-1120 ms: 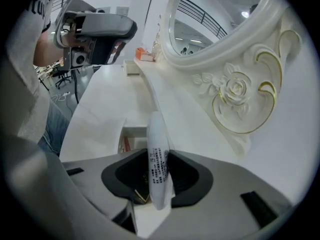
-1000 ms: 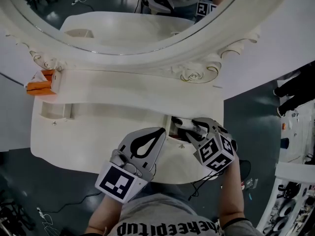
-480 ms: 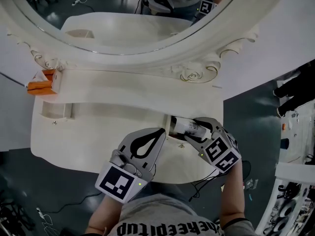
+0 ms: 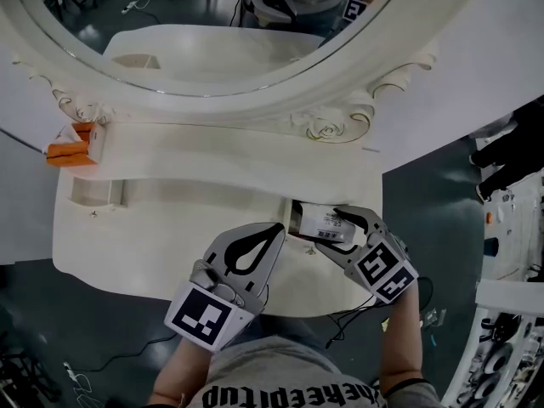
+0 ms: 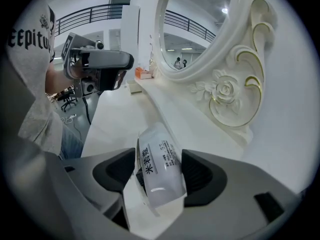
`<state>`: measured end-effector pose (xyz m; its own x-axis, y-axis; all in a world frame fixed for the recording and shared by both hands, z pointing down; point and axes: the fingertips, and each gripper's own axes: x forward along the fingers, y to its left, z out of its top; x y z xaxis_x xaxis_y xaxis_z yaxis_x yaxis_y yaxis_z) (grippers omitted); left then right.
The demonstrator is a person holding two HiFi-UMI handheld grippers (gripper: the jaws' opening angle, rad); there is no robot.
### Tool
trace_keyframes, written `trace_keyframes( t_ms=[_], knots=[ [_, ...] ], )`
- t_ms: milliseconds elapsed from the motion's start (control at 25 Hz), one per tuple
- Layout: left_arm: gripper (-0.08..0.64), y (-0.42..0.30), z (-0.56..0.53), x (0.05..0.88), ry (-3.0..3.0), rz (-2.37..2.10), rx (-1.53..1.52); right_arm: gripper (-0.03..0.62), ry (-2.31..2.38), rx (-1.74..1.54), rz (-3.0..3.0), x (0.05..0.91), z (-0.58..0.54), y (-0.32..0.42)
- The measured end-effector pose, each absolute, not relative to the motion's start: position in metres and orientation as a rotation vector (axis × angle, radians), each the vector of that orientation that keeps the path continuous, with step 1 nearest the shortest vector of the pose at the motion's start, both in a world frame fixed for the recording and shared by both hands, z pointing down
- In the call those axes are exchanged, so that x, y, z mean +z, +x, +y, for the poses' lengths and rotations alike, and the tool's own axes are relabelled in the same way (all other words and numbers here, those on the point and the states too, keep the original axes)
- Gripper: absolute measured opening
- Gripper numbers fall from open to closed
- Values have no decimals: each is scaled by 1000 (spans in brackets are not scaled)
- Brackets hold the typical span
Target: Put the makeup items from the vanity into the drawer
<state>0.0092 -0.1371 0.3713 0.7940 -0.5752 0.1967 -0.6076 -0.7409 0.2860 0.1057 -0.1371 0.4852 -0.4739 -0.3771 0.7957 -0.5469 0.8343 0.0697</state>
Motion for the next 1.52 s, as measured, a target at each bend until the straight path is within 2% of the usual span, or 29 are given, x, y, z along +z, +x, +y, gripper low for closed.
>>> trace_keyframes(
  t_ms=[480,640,800,1520],
  knots=[
    [21,12,-132,367,2656,-896,133,304,772,186,-2260,447,-142,99],
    [21,13,-130,367,2661,-894,134,126,884,164,-2271,438,-148,104],
    [21,15,-128,366,2669,-886,133,13,973,151,-2309,427,-152,106],
    [21,52,-103,346,2760,-767,139,12,1209,269,-2561,375,-115,108]
  ],
)
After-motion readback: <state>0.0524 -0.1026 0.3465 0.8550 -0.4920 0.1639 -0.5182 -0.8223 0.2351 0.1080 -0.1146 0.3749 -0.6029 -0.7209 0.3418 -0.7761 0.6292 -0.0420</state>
